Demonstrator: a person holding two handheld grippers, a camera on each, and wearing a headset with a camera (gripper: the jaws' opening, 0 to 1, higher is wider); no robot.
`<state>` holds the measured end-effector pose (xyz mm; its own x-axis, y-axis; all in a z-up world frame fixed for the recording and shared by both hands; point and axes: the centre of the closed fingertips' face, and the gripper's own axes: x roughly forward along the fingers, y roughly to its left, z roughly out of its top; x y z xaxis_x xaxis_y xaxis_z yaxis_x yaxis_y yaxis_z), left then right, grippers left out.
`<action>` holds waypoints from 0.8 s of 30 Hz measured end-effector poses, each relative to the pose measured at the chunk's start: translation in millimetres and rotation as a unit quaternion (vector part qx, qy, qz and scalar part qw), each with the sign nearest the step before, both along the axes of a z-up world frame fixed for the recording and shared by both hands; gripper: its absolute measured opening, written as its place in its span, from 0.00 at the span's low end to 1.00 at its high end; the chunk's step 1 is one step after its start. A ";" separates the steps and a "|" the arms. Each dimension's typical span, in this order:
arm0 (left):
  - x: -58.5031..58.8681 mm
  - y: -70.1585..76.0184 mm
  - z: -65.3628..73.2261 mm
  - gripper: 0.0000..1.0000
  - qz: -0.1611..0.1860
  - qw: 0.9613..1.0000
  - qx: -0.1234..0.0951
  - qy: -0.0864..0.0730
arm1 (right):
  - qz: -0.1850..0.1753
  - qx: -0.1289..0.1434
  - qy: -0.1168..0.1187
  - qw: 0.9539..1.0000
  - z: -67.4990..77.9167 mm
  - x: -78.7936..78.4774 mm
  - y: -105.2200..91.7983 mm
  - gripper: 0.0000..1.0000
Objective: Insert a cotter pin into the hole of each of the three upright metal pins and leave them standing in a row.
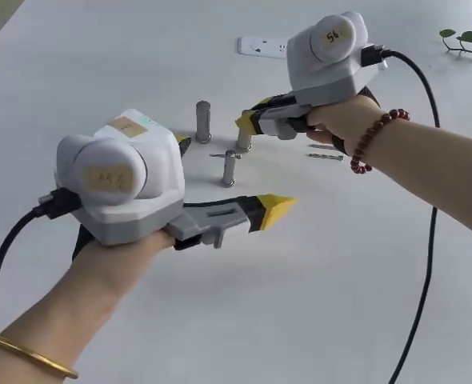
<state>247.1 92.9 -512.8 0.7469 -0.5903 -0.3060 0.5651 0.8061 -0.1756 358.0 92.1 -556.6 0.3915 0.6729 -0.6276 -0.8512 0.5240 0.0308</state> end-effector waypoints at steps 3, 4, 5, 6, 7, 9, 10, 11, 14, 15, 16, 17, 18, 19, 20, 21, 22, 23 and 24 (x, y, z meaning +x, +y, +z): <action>3.3 1.9 11.3 0.80 0.024 0.998 -0.059 -0.003 | 0.007 -0.005 -0.003 1.000 2.1 -6.0 -5.6 0.08; 3.0 3.7 9.2 0.81 0.022 0.999 -0.049 -0.001 | 0.009 -0.007 -0.002 1.000 2.5 -9.3 -7.9 0.08; 3.0 3.4 9.0 0.80 0.021 0.999 -0.048 -0.002 | 0.012 -0.009 -0.003 1.000 2.8 -11.6 -9.3 0.08; 3.3 4.9 7.5 0.81 0.022 0.999 -0.039 -0.002 | 0.017 -0.013 -0.005 1.000 3.3 -15.4 -11.5 0.08; 3.6 7.2 5.7 0.81 0.023 0.999 -0.028 -0.002 | 0.020 -0.015 -0.005 1.000 3.7 -18.0 -13.1 0.08; 2.7 7.9 5.1 0.81 0.023 0.999 -0.028 0.000 | 0.028 -0.020 -0.006 0.999 4.6 -21.9 -16.3 0.08; 2.6 8.7 5.4 0.80 0.025 0.999 -0.030 0.000 | 0.031 -0.021 -0.005 0.999 4.7 -21.3 -17.5 0.08; 2.6 9.1 5.5 0.80 0.026 0.999 -0.030 0.000 | 0.035 -0.022 -0.004 0.999 5.3 -24.8 -19.2 0.08; 2.2 10.7 4.9 0.80 0.026 0.999 -0.019 -0.002 | 0.044 -0.021 -0.001 0.999 6.2 -27.8 -22.9 0.08; 1.7 10.7 4.4 0.80 0.024 1.000 -0.017 -0.001 | 0.046 -0.022 -0.001 0.999 6.4 -29.6 -23.9 0.08; 1.6 10.5 4.6 0.81 0.024 1.000 -0.017 -0.002 | 0.051 -0.023 -0.001 0.998 5.9 -29.9 -24.5 0.08; 1.5 10.5 4.7 0.81 0.024 1.000 -0.016 -0.002 | 0.053 -0.024 -0.001 0.998 5.9 -31.8 -25.5 0.08; 1.0 10.3 4.9 0.81 0.023 1.000 -0.016 -0.003 | 0.056 -0.025 0.002 0.998 6.0 -38.0 -27.5 0.08; 0.6 10.0 5.2 0.81 0.023 1.000 -0.014 -0.004 | 0.060 -0.024 0.003 0.998 6.0 -42.3 -28.9 0.08; 0.3 9.8 5.3 0.81 0.022 1.000 -0.012 -0.005 | 0.063 -0.025 0.005 0.998 5.6 -43.5 -29.6 0.08; -0.1 9.3 5.5 0.81 0.021 1.000 -0.011 -0.006 | 0.066 -0.025 0.006 0.998 5.2 -46.2 -30.7 0.08; -0.6 9.0 5.8 0.81 0.019 1.000 -0.009 -0.007 | 0.069 -0.025 0.008 0.997 4.8 -51.0 -31.8 0.08; -1.3 7.9 6.3 0.81 0.016 1.000 -0.007 -0.010 | 0.073 -0.026 0.011 0.997 3.8 -56.0 -33.7 0.08; -2.2 6.9 6.2 0.82 0.013 1.000 -0.003 -0.011 | 0.076 -0.026 0.012 0.997 2.6 -57.5 -35.2 0.08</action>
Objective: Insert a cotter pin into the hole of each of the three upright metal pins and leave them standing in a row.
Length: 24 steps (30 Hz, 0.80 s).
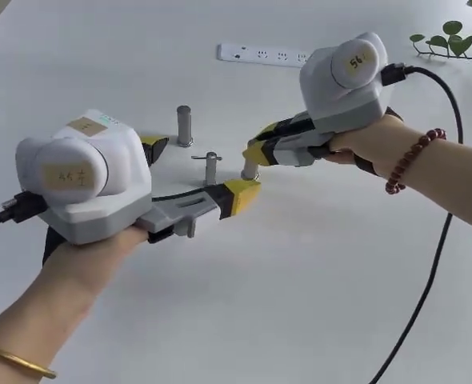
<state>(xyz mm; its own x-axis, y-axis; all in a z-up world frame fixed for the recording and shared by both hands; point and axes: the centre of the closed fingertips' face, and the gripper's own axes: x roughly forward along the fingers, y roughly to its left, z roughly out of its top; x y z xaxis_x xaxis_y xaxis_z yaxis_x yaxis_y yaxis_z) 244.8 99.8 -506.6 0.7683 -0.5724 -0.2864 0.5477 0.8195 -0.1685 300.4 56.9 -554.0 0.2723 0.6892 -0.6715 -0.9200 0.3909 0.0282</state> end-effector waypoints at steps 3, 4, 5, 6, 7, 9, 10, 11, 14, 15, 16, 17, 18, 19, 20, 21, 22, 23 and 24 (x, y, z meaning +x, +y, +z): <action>-1.9 -1.8 0.0 0.82 -0.006 1.000 0.007 -0.004 | 0.008 -0.002 0.002 1.000 -2.1 -8.3 -3.1 0.08; -2.4 -2.2 0.3 0.82 -0.006 1.000 0.009 -0.006 | 0.011 -0.003 0.002 1.000 -2.1 -14.1 -4.1 0.08; -2.7 -2.6 0.3 0.82 -0.008 1.000 0.011 -0.007 | 0.011 -0.003 0.003 1.000 -2.5 -16.6 -4.7 0.08; -3.1 -3.0 0.0 0.82 -0.009 1.000 0.014 -0.008 | 0.013 -0.003 0.004 1.000 -3.0 -19.1 -5.2 0.08; -3.8 -3.5 -0.8 0.82 -0.012 1.000 0.020 -0.009 | 0.016 -0.003 0.003 1.000 -3.6 -21.6 -6.0 0.08; -4.9 -4.2 -2.5 0.82 -0.017 0.999 0.029 -0.010 | 0.018 -0.004 0.004 1.000 -5.2 -23.8 -7.2 0.08; -5.3 -4.3 -2.8 0.82 -0.018 0.999 0.031 -0.010 | 0.019 -0.004 0.004 1.000 -5.5 -25.2 -7.2 0.08; -5.6 -4.2 -2.9 0.82 -0.018 0.999 0.033 -0.011 | 0.019 -0.003 0.003 1.000 -6.1 -26.6 -7.8 0.08; -6.2 -4.6 -2.7 0.82 -0.019 0.999 0.033 -0.011 | 0.020 -0.002 0.005 1.000 -7.0 -30.4 -9.3 0.08; -6.4 -4.8 -2.8 0.82 -0.019 0.999 0.034 -0.010 | 0.021 -0.002 0.005 1.000 -7.9 -32.2 -10.1 0.08; -6.6 -4.9 -3.0 0.82 -0.020 0.999 0.035 -0.010 | 0.022 -0.003 0.006 1.000 -8.5 -32.6 -10.9 0.08; -6.9 -5.1 -3.4 0.82 -0.021 0.999 0.037 -0.010 | 0.022 -0.003 0.007 1.000 -9.0 -33.5 -11.7 0.08; -7.0 -5.1 -3.6 0.82 -0.021 0.999 0.038 -0.010 | 0.023 -0.001 0.006 1.000 -8.3 -33.3 -11.5 0.08; -7.2 -5.2 -3.6 0.81 -0.022 0.999 0.039 -0.010 | 0.023 0.001 0.005 1.000 -8.2 -33.8 -11.7 0.08; -7.4 -5.3 -3.8 0.81 -0.022 0.999 0.040 -0.010 | 0.025 0.002 0.003 1.000 -7.9 -34.6 -12.7 0.08; -7.5 -5.4 -3.9 0.81 -0.023 0.999 0.040 -0.009 | 0.026 0.003 0.002 1.000 -7.7 -34.9 -13.1 0.08; -7.6 -5.4 -4.3 0.81 -0.023 0.999 0.040 -0.008 | 0.025 0.006 0.004 1.000 -7.4 -35.7 -13.6 0.08; -7.6 -5.3 -4.6 0.81 -0.022 0.999 0.040 -0.008 | 0.025 0.007 0.003 1.000 -7.1 -36.4 -13.9 0.08; -7.6 -5.2 -4.7 0.81 -0.022 0.999 0.041 -0.008 | 0.025 0.009 0.002 1.000 -6.8 -37.4 -14.1 0.08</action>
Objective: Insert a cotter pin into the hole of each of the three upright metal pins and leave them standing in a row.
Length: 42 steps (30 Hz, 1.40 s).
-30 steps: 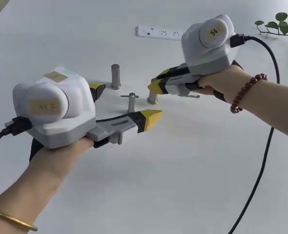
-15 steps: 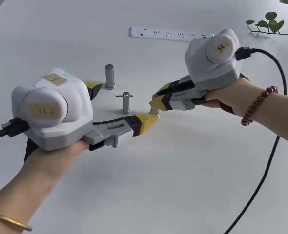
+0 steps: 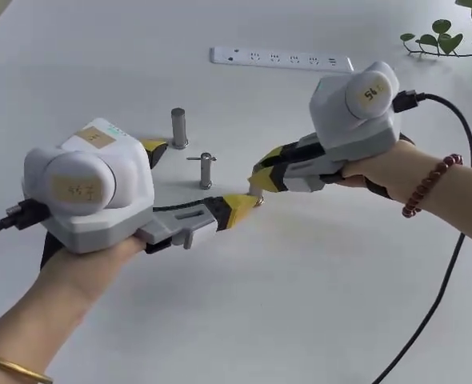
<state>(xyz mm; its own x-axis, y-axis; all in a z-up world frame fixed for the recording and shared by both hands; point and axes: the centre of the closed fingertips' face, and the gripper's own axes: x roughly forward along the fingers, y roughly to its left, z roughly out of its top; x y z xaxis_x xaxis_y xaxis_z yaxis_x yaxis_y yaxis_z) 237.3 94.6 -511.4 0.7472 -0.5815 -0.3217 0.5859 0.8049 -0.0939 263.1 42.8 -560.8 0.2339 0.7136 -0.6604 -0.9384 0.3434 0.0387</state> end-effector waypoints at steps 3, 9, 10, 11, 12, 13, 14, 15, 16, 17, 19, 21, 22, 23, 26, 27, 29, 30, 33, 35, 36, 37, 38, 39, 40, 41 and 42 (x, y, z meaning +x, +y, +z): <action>0.1 0.7 -0.7 0.80 0.000 1.000 0.003 0.000 | 0.002 0.004 0.003 1.000 0.4 -3.7 0.9 0.09; -0.7 0.6 -0.5 0.80 0.001 1.000 0.002 0.002 | -0.004 0.015 0.008 1.000 -1.3 -3.5 -0.2 0.10; -0.9 0.4 -0.6 0.80 0.000 1.000 0.002 0.002 | -0.003 0.016 0.011 1.000 -1.3 -4.4 0.3 0.12; -0.9 0.3 -0.6 0.80 0.000 1.000 0.002 0.002 | -0.002 0.017 0.012 1.000 -0.9 -5.8 0.4 0.15; -0.9 0.5 -0.5 0.80 0.000 1.000 0.003 0.002 | -0.002 0.016 0.013 1.000 -0.3 -7.6 0.4 0.18; -0.9 0.7 -0.3 0.80 0.001 1.000 0.004 0.001 | 0.001 0.016 0.011 1.000 0.5 -9.7 -0.5 0.19; -0.9 0.7 -0.2 0.80 0.000 1.000 0.004 0.001 | 0.001 0.016 0.011 1.000 0.9 -9.9 -0.9 0.19; -0.9 1.0 -0.1 0.80 0.001 1.000 0.005 0.001 | 0.001 0.018 0.014 1.000 1.8 -10.8 -2.9 0.18; -0.8 1.3 -0.1 0.80 0.001 1.000 0.005 0.000 | 0.001 0.018 0.014 1.000 1.8 -10.7 -4.3 0.19; -0.7 1.7 -0.1 0.80 0.001 1.000 0.006 0.000 | 0.000 0.016 0.014 1.000 3.2 -10.9 -6.8 0.19; -0.7 2.0 0.3 0.80 0.001 1.000 0.007 0.000 | -0.004 0.011 0.015 1.000 5.2 -10.5 -12.0 0.20; -0.9 2.4 0.8 0.80 0.002 1.000 0.007 -0.001 | -0.012 0.008 0.017 1.000 7.7 -8.6 -18.8 0.20; -1.3 2.4 0.6 0.80 0.001 1.000 0.007 -0.001 | -0.018 0.004 0.016 1.000 9.0 -6.4 -23.4 0.21; -1.6 2.5 0.4 0.80 0.001 1.000 0.008 0.000 | -0.020 0.002 0.015 1.000 9.6 -5.1 -26.3 0.21; -2.7 3.0 -1.4 0.79 -0.001 1.000 0.017 0.001 | -0.032 -0.006 0.013 0.999 11.3 0.7 -35.6 0.21; -2.9 2.8 -1.3 0.79 -0.001 1.000 0.018 0.001 | -0.036 -0.008 0.011 0.999 12.0 2.5 -38.4 0.21; -3.4 2.8 -0.1 0.79 -0.002 1.000 0.022 -0.003 | -0.045 -0.017 0.007 0.999 11.0 5.9 -45.2 0.20; -3.3 2.8 0.2 0.79 -0.002 1.000 0.022 -0.004 | -0.047 -0.019 0.006 0.999 10.6 6.6 -46.4 0.20; -3.5 3.3 1.3 0.80 -0.001 1.000 0.021 -0.003 | -0.061 -0.038 0.003 0.997 6.2 13.0 -57.9 0.19; -3.7 3.6 1.5 0.80 -0.001 1.000 0.021 -0.002 | -0.074 -0.060 0.004 0.995 2.2 17.8 -67.7 0.17; -4.0 4.0 0.9 0.80 -0.001 1.000 0.023 0.000 | -0.077 -0.069 0.002 0.995 0.9 20.0 -71.5 0.17; -4.7 4.3 0.0 0.80 -0.002 1.000 0.024 0.004 | -0.073 -0.069 -0.001 0.995 0.6 21.9 -72.4 0.17; -5.0 4.2 -0.1 0.80 -0.002 1.000 0.024 0.005 | -0.073 -0.072 0.002 0.995 -0.5 22.9 -74.2 0.17; -5.1 4.3 0.1 0.80 -0.002 1.000 0.022 0.005 | -0.078 -0.079 0.008 0.994 -3.0 24.8 -77.7 0.17; -5.3 4.4 0.1 0.80 -0.001 1.000 0.022 0.006 | -0.079 -0.084 0.006 0.993 -4.6 26.5 -79.9 0.17; -5.5 4.6 -0.2 0.80 -0.002 1.000 0.022 0.006 | -0.080 -0.092 0.003 0.993 -6.8 29.6 -83.2 0.17; -5.5 4.8 -0.4 0.80 -0.001 1.000 0.022 0.007 | -0.081 -0.096 0.002 0.992 -8.1 31.1 -84.9 0.17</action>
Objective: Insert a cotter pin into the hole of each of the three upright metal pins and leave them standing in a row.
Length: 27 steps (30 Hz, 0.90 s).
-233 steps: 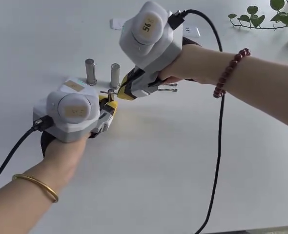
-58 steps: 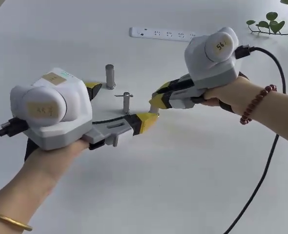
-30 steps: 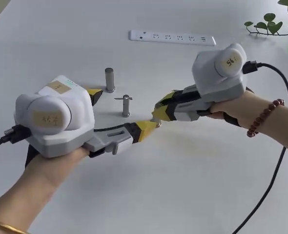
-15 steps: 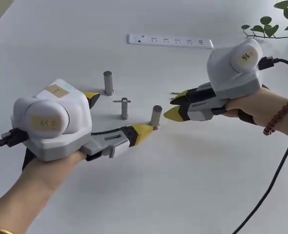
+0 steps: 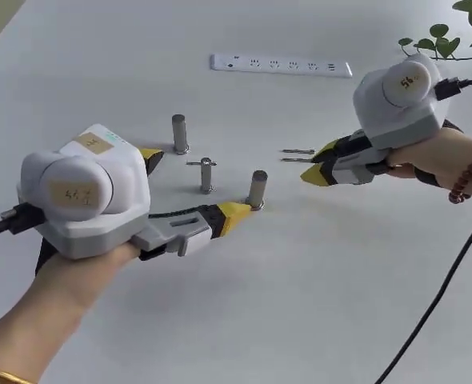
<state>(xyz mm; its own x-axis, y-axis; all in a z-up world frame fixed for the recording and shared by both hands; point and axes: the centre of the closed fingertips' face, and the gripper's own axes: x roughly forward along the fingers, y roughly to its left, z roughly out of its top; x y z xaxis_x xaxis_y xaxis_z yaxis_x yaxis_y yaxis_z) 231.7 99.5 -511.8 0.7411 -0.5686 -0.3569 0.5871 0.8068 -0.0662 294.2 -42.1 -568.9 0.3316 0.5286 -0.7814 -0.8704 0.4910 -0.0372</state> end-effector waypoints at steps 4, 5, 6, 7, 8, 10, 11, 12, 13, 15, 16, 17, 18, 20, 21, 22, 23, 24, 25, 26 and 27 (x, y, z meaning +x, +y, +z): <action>-0.9 2.8 -2.2 0.79 0.002 1.000 0.002 0.000 | -0.009 -0.013 -0.001 1.000 -5.1 9.4 -7.2 0.16; -1.0 3.1 -2.8 0.79 0.002 1.000 0.003 0.000 | -0.009 -0.015 -0.002 1.000 -5.9 10.9 -7.5 0.16; -1.2 3.8 -3.8 0.79 0.003 1.000 0.005 0.001 | -0.010 -0.019 -0.004 1.000 -7.4 13.3 -8.8 0.16; -1.2 4.1 -4.0 0.79 0.003 1.000 0.006 0.001 | -0.009 -0.023 -0.005 1.000 -8.7 15.4 -9.5 0.16; -1.1 4.5 -4.1 0.78 0.003 1.000 0.007 0.000 | -0.006 -0.032 -0.008 0.999 -11.0 17.6 -11.2 0.15; -0.8 4.5 -3.7 0.78 0.004 1.000 0.006 -0.003 | -0.001 -0.042 -0.012 0.999 -13.9 21.7 -12.6 0.15; -0.9 3.9 -3.6 0.78 0.003 1.000 0.003 -0.002 | -0.002 -0.044 -0.010 0.999 -16.0 24.3 -12.9 0.15; -1.1 3.4 -4.0 0.78 0.002 1.000 0.002 -0.001 | -0.001 -0.046 -0.010 0.999 -16.8 25.1 -12.9 0.15; -1.4 2.8 -4.9 0.78 0.001 1.000 0.001 0.001 | 0.002 -0.051 -0.008 0.999 -21.8 31.9 -13.8 0.15; -1.9 2.4 -7.0 0.77 -0.002 1.000 0.002 0.005 | 0.005 -0.063 -0.008 0.998 -27.3 39.2 -15.6 0.15; -2.0 2.5 -8.0 0.77 -0.003 1.000 0.005 0.005 | 0.008 -0.066 -0.009 0.998 -28.4 41.1 -15.2 0.14; -2.1 2.6 -8.4 0.77 -0.004 1.000 0.005 0.005 | 0.008 -0.066 -0.008 0.998 -28.3 42.1 -14.7 0.14; -2.3 2.4 -8.9 0.77 -0.005 1.000 0.005 0.006 | 0.009 -0.067 -0.007 0.998 -28.8 43.4 -14.5 0.14; -2.5 2.1 -9.1 0.77 -0.007 1.000 0.004 0.007 | 0.008 -0.068 -0.003 0.998 -31.9 51.6 -15.9 0.14; -2.5 2.1 -9.0 0.77 -0.008 1.000 0.004 0.007 | 0.006 -0.066 0.001 0.998 -32.9 53.2 -15.6 0.14; -2.5 2.1 -8.9 0.77 -0.008 1.000 0.004 0.007 | 0.004 -0.066 0.002 0.998 -33.4 54.6 -15.6 0.14; -2.5 2.1 -8.5 0.77 -0.009 1.000 0.002 0.007 | 0.005 -0.066 0.004 0.998 -35.2 63.5 -15.8 0.14; -2.5 2.0 -8.1 0.77 -0.010 1.000 0.001 0.007 | 0.005 -0.066 0.006 0.998 -36.1 66.0 -15.6 0.14; -2.4 2.2 -8.3 0.77 -0.010 1.000 0.001 0.007 | 0.006 -0.066 0.011 0.998 -37.2 65.3 -14.9 0.14; -2.5 2.4 -8.7 0.77 -0.010 1.000 0.002 0.007 | 0.006 -0.066 0.012 0.998 -37.7 65.6 -14.7 0.13; -2.8 3.0 -9.4 0.77 -0.011 1.000 0.004 0.008 | 0.007 -0.065 0.015 0.998 -39.2 69.6 -14.5 0.13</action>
